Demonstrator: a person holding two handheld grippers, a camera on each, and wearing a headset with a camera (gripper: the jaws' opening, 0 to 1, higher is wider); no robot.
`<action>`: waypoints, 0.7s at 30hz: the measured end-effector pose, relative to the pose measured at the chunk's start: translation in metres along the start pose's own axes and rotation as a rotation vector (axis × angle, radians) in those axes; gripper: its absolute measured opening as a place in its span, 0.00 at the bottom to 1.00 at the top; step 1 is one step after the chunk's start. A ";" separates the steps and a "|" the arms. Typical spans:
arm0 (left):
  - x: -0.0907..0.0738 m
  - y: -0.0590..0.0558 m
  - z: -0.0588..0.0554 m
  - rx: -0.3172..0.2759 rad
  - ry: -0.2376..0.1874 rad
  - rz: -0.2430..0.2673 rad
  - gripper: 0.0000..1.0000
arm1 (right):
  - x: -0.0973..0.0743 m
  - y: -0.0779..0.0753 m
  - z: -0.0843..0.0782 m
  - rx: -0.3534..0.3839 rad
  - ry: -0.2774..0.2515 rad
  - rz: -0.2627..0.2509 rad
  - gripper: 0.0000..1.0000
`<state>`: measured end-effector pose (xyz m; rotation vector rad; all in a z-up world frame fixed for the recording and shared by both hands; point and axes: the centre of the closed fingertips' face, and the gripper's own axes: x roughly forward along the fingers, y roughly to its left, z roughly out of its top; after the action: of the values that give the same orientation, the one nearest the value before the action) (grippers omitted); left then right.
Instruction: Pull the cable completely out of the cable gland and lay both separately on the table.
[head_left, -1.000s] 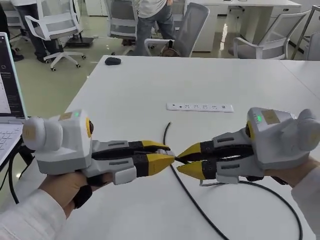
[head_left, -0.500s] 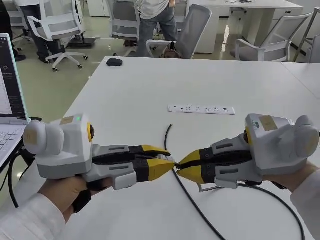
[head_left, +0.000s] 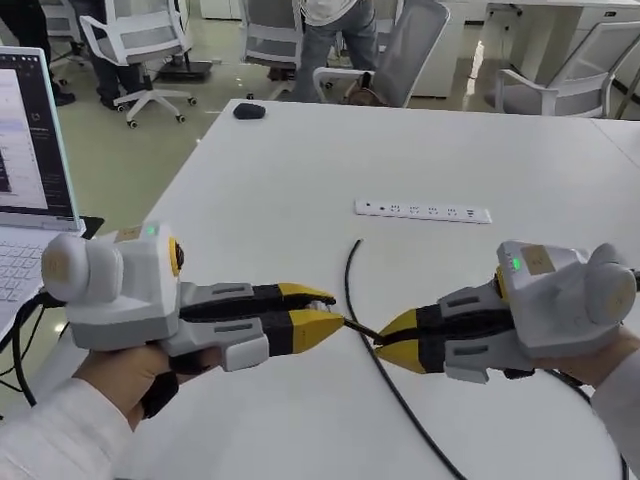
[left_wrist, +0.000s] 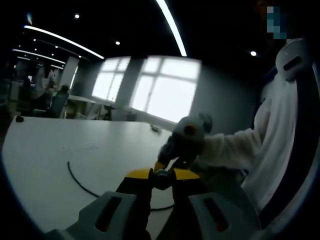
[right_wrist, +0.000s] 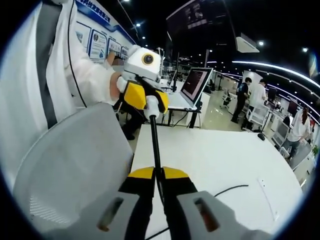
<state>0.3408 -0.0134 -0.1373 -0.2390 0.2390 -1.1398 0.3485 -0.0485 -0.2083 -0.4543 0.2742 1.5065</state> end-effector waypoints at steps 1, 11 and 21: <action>-0.001 0.001 0.000 -0.001 -0.003 0.005 0.16 | 0.002 -0.001 -0.004 0.002 0.010 -0.001 0.03; -0.017 0.011 0.001 -0.019 -0.030 0.064 0.16 | 0.024 -0.008 -0.054 -0.006 0.172 0.009 0.03; -0.034 0.020 -0.006 -0.050 -0.037 0.117 0.16 | 0.053 -0.016 -0.109 0.050 0.324 -0.009 0.04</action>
<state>0.3423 0.0248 -0.1470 -0.2867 0.2456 -1.0137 0.3790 -0.0498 -0.3266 -0.6586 0.5613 1.4107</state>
